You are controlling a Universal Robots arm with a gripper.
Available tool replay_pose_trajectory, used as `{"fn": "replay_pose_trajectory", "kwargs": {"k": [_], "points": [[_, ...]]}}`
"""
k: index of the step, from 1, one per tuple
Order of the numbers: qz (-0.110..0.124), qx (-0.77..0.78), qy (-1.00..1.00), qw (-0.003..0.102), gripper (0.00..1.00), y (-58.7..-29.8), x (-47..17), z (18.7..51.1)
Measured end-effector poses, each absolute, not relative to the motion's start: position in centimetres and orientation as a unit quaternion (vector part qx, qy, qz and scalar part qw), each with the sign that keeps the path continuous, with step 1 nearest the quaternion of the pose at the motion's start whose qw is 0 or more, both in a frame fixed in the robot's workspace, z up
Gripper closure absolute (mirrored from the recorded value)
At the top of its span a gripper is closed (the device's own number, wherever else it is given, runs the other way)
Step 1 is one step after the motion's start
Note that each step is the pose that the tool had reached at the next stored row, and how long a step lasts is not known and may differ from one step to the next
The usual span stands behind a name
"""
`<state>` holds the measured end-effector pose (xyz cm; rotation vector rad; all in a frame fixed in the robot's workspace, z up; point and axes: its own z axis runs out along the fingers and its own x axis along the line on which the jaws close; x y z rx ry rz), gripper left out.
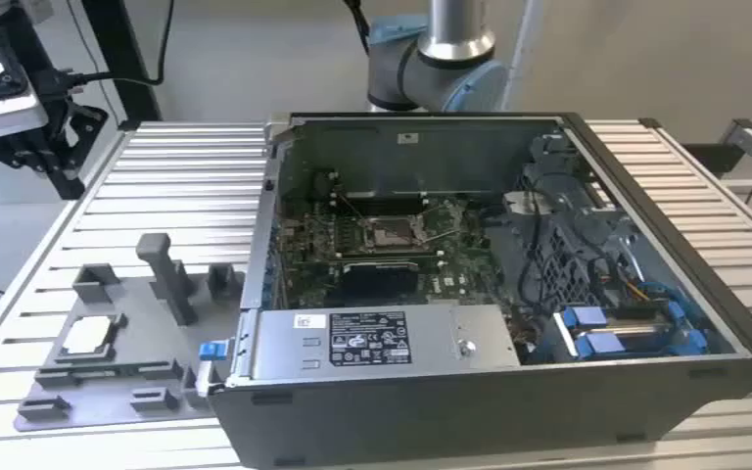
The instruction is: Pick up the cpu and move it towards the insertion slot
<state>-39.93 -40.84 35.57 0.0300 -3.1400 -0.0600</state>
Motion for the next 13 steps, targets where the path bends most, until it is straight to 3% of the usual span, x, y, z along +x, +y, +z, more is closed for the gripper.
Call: {"fn": "replay_pose_trajectory", "kwargs": {"k": [13], "points": [[-0.019, 0.009, -1.000, 0.000, 1.00, -40.87, -39.97, 35.57]]}}
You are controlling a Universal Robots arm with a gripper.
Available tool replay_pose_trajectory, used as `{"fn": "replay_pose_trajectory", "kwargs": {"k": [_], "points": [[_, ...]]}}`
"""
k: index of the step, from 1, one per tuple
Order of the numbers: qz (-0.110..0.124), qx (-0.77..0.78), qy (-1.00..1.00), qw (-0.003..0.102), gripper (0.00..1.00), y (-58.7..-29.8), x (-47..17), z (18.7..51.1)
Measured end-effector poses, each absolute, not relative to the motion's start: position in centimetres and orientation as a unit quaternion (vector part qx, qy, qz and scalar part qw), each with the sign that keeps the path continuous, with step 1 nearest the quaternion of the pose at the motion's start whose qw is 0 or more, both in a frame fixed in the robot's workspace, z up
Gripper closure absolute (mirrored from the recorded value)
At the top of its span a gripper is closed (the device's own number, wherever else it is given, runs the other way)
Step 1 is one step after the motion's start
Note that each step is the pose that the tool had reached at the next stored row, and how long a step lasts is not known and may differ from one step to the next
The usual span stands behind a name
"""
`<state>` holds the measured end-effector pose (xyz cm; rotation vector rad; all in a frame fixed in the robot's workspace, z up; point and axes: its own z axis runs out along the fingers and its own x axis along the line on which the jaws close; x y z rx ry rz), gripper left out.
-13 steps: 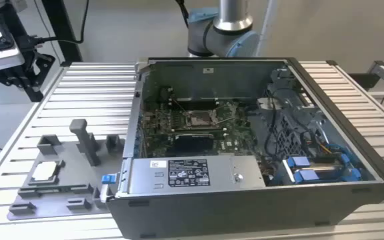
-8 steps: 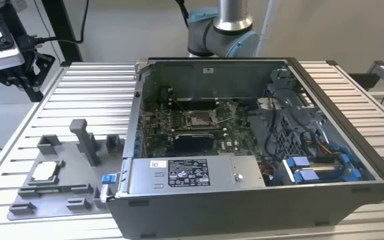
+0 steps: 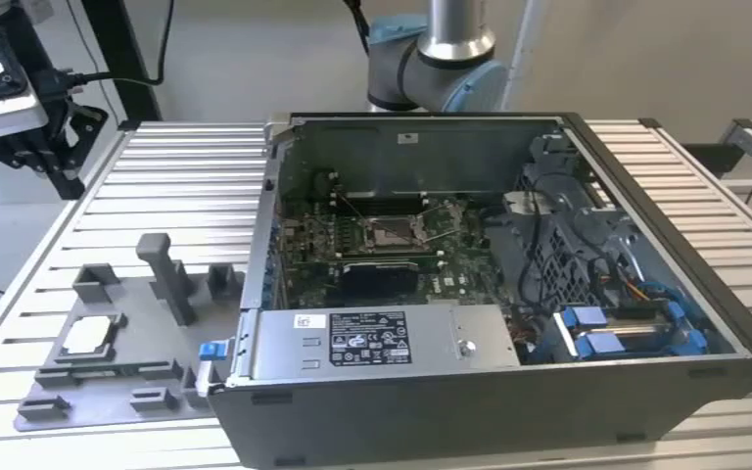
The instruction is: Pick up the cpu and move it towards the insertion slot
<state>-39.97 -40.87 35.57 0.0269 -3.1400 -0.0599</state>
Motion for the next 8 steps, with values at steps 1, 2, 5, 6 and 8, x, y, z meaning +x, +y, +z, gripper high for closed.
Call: {"fn": "replay_pose_trajectory", "kwargs": {"k": [1, 2, 5, 6, 8], "points": [[-0.019, 0.008, -1.000, 0.000, 1.00, -40.9, -40.0, 35.6], [-0.019, 0.008, -1.000, 0.000, 1.00, -41.0, -40.1, 35.6], [-0.019, 0.008, -1.000, 0.000, 1.00, -41.6, -40.3, 35.5], [-0.019, 0.008, -1.000, 0.000, 1.00, -41.9, -40.3, 35.5], [-0.019, 0.008, -1.000, 0.000, 1.00, -42.5, -40.4, 35.4]]}}
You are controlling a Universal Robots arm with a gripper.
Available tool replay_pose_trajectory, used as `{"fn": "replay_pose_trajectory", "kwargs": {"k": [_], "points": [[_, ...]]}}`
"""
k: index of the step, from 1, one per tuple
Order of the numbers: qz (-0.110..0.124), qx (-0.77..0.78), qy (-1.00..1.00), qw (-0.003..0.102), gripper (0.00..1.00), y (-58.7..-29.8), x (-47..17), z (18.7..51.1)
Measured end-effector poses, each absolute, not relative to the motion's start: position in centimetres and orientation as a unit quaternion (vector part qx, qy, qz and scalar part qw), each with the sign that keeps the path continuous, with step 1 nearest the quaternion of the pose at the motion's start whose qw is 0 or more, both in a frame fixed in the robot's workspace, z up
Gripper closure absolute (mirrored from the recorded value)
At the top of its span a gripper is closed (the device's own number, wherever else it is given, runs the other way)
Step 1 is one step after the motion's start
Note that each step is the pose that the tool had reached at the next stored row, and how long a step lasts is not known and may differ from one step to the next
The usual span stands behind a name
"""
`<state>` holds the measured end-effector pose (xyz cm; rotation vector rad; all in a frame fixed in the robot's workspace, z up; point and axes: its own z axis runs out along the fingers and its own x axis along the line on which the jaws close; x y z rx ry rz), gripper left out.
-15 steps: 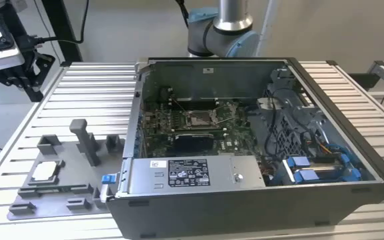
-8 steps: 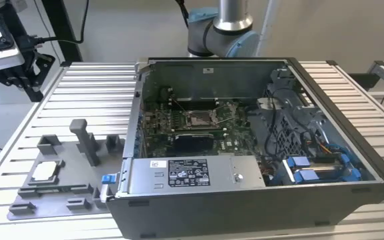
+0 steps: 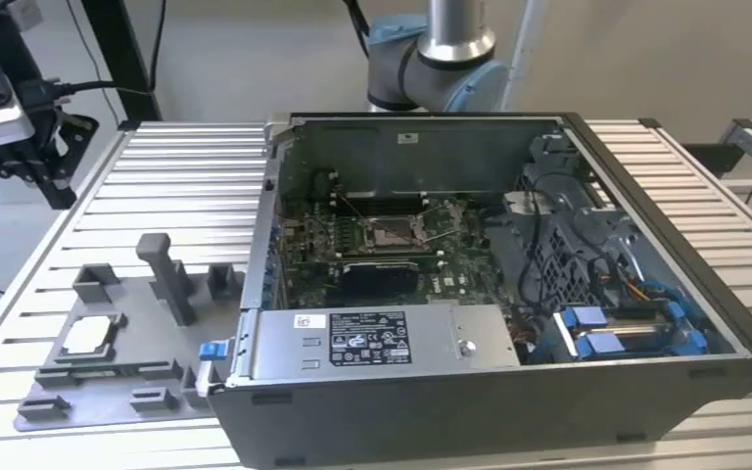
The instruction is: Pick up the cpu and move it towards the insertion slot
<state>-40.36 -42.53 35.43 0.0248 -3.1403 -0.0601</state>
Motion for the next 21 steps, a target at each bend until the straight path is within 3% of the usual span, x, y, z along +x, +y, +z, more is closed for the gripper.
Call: {"fn": "replay_pose_trajectory", "kwargs": {"k": [8, 19, 20, 21], "points": [[-0.019, 0.008, -1.000, 0.000, 1.00, -44.5, -41.5, 35.2], [-0.019, 0.009, -1.000, -0.001, 1.00, -44.7, -42.2, 35.1], [-0.019, 0.009, -1.000, -0.001, 0.00, -44.7, -42.2, 35.1], [-0.019, 0.009, -1.000, -0.001, 0.00, -44.7, -42.2, 35.1]]}}
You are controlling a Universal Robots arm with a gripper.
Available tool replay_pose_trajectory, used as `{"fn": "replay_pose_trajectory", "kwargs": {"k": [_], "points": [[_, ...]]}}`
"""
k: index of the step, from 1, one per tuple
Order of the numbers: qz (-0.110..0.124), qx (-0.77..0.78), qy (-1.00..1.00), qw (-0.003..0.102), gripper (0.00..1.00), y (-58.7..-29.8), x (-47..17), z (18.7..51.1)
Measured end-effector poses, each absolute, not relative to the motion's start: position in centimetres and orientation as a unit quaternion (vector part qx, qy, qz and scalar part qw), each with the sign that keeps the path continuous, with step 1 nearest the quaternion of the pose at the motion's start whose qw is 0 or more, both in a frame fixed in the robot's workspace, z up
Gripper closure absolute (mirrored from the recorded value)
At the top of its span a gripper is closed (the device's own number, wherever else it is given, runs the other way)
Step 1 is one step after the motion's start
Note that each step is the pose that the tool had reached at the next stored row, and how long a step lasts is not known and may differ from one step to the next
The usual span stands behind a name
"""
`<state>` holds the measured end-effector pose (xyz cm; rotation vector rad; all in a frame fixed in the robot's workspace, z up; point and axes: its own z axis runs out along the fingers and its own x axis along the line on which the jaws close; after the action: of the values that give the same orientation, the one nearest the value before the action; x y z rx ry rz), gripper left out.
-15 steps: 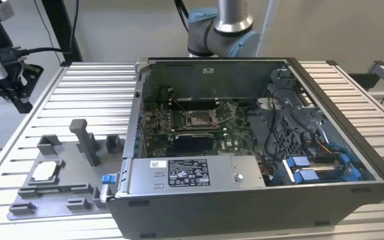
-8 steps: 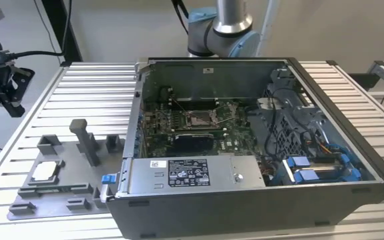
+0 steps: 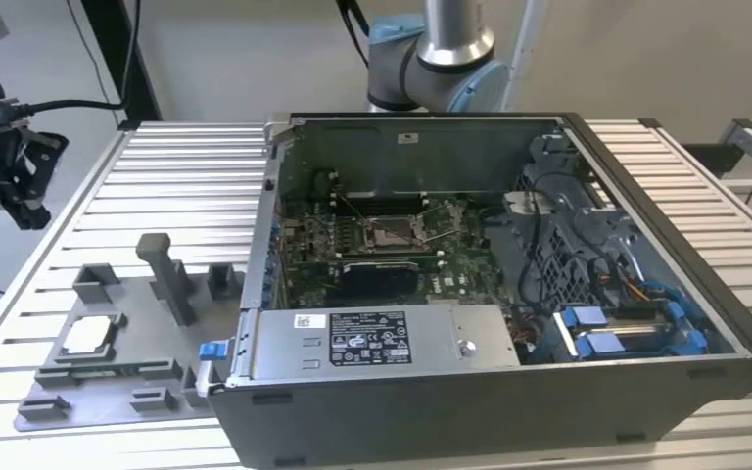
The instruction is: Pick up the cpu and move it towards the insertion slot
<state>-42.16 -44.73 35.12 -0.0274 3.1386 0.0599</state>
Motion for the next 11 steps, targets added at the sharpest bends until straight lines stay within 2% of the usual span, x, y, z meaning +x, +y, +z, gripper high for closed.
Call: {"fn": "replay_pose_trajectory", "kwargs": {"k": [11], "points": [[0.019, -0.010, 1.000, 0.001, 0.00, -44.74, -42.16, 35.12]]}}
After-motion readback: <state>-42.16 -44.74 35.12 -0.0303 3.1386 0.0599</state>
